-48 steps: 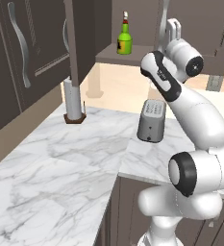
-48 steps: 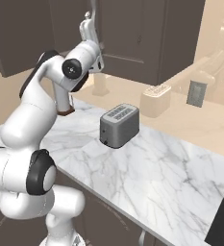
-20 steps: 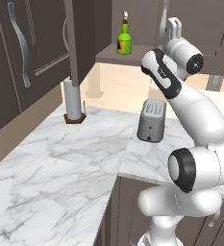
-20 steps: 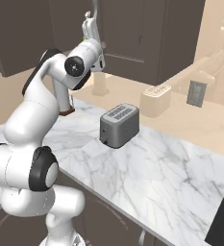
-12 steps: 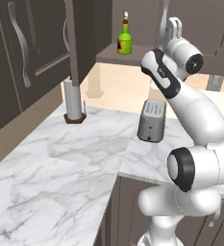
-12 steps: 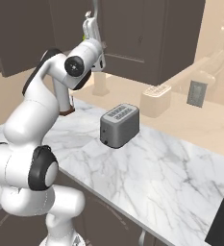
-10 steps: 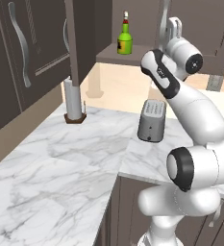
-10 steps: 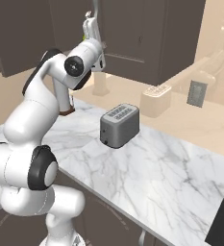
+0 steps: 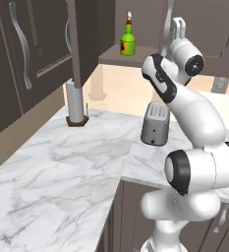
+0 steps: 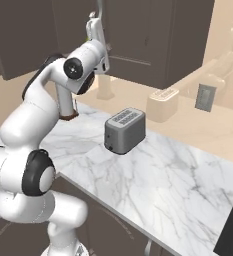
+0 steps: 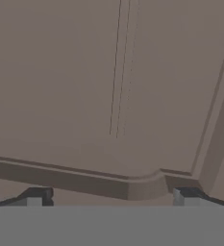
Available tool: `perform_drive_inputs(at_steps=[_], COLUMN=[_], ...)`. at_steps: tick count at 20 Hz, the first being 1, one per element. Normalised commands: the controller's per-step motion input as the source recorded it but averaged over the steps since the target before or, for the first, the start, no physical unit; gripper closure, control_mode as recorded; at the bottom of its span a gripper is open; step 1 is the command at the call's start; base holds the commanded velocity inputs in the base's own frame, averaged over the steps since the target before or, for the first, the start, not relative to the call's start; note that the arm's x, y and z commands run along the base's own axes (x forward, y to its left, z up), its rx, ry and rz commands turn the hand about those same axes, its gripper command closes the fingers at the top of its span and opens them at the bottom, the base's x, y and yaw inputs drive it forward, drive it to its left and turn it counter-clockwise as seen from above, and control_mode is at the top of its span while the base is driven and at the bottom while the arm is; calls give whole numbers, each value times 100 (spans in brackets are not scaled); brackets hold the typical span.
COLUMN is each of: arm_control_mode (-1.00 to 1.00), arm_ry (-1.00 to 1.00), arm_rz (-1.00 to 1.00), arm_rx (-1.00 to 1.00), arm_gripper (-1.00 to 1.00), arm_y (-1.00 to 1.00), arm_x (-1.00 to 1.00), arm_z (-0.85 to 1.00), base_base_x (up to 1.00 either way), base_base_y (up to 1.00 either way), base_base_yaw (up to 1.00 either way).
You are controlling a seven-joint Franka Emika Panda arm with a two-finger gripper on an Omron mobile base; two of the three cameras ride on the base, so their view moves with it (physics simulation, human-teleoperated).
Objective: Pick up the bar soap and spray from the sink, and place them back in the cabinet, and close the cabinet doors.
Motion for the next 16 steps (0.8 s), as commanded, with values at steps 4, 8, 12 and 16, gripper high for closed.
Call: perform_drive_inputs(at_steps=[4, 8, 12, 16], arm_control_mode=[-100, -100, -100, -100], arm_ry=[0, 0, 0, 0], arm_rz=[-8, -8, -7, -6], arm_rx=[0, 0, 0, -2], arm_gripper=[-100, -100, -100, -100], arm_y=[-24, -24, -23, -6], arm_x=[-28, -36, -41, -41], arm_z=[27, 31, 29, 17], base_base_x=[0, 0, 0, 0], base_base_y=[0, 0, 0, 0], base_base_yaw=[0, 0, 0, 0])
